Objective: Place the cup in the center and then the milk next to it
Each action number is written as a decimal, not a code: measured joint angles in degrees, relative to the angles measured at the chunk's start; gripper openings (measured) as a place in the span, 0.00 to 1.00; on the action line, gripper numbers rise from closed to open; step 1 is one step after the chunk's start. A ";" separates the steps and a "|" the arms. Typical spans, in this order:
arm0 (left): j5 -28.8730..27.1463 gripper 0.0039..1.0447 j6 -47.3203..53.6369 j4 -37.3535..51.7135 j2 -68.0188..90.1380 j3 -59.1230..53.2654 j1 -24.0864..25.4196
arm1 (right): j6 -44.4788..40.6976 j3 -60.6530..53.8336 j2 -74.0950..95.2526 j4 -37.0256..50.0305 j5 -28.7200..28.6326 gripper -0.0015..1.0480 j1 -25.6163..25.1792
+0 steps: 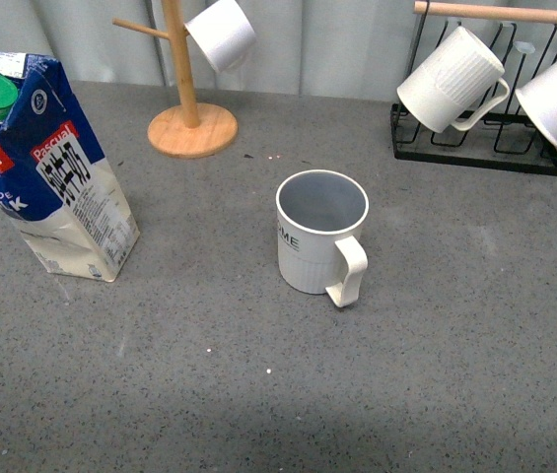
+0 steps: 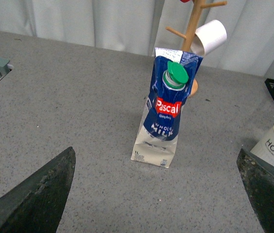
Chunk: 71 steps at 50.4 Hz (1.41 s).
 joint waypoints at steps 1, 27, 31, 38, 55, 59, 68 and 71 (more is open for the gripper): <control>0.20 0.94 -0.09 1.11 1.11 0.07 0.28 | 0.00 0.00 -0.02 0.00 0.00 0.91 0.00; 10.47 0.94 2.80 40.54 57.51 8.31 5.53 | 0.00 0.00 -0.04 0.00 0.02 0.91 0.00; 11.13 0.94 2.69 41.68 59.89 8.81 4.72 | 0.00 0.00 -0.04 0.00 0.02 0.91 0.00; 11.45 0.94 2.75 43.60 63.21 10.29 3.89 | 0.00 0.00 -0.04 0.00 0.02 0.91 0.00; 12.11 0.94 6.32 47.47 72.89 14.93 2.84 | 0.00 0.00 -0.04 0.00 0.02 0.91 0.00; 12.39 0.94 7.39 48.41 74.60 16.02 2.93 | 0.00 0.00 -0.04 0.00 0.02 0.91 0.00; 13.77 0.94 9.03 48.63 77.68 18.21 3.08 | 0.00 0.00 -0.04 0.00 0.02 0.91 0.00; 13.64 0.94 9.18 48.70 78.90 18.82 3.08 | 0.00 0.00 -0.04 0.00 0.02 0.91 0.00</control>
